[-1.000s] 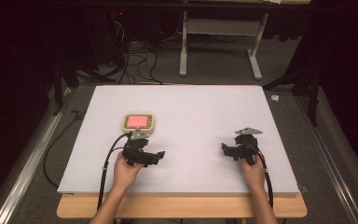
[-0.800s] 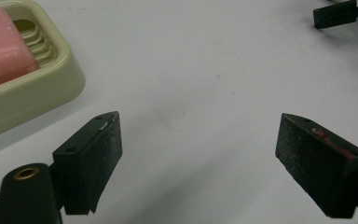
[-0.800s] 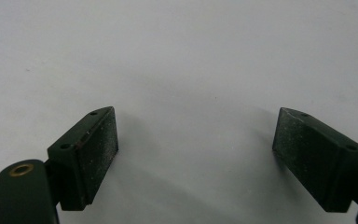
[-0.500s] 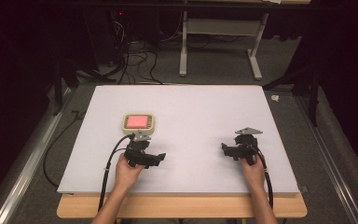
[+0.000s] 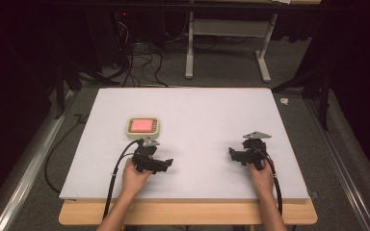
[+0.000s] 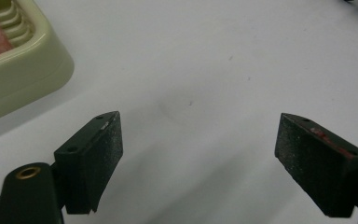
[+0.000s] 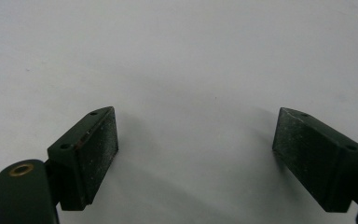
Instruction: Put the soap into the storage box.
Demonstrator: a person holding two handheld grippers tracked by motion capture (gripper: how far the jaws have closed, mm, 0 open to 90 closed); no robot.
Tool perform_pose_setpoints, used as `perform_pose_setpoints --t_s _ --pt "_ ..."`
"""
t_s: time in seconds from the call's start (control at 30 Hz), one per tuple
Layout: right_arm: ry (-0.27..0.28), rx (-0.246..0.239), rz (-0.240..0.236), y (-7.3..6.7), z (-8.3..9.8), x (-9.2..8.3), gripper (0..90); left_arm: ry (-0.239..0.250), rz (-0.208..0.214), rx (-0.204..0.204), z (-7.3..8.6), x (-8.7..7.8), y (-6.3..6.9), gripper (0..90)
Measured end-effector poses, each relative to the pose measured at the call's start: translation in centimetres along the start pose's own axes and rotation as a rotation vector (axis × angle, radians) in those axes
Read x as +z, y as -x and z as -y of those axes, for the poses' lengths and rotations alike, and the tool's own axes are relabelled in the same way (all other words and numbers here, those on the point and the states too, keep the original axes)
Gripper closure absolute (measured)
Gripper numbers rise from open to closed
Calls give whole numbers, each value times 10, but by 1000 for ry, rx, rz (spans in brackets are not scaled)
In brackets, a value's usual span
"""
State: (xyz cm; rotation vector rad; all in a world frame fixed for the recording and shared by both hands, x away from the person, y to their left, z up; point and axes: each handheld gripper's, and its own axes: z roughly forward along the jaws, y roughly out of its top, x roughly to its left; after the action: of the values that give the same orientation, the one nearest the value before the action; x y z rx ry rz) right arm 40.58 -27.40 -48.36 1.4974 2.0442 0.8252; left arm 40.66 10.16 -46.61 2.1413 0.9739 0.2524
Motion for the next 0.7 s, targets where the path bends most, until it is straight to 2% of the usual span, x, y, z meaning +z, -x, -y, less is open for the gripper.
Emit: perform_pose_setpoints --t_s 0.33,0.7 --pt "0 0 0 0 0 0 147 -10 -20 -1 2 9 1 160" --pt "0 0 0 0 0 0 147 -14 -20 2 3 17 3 160"
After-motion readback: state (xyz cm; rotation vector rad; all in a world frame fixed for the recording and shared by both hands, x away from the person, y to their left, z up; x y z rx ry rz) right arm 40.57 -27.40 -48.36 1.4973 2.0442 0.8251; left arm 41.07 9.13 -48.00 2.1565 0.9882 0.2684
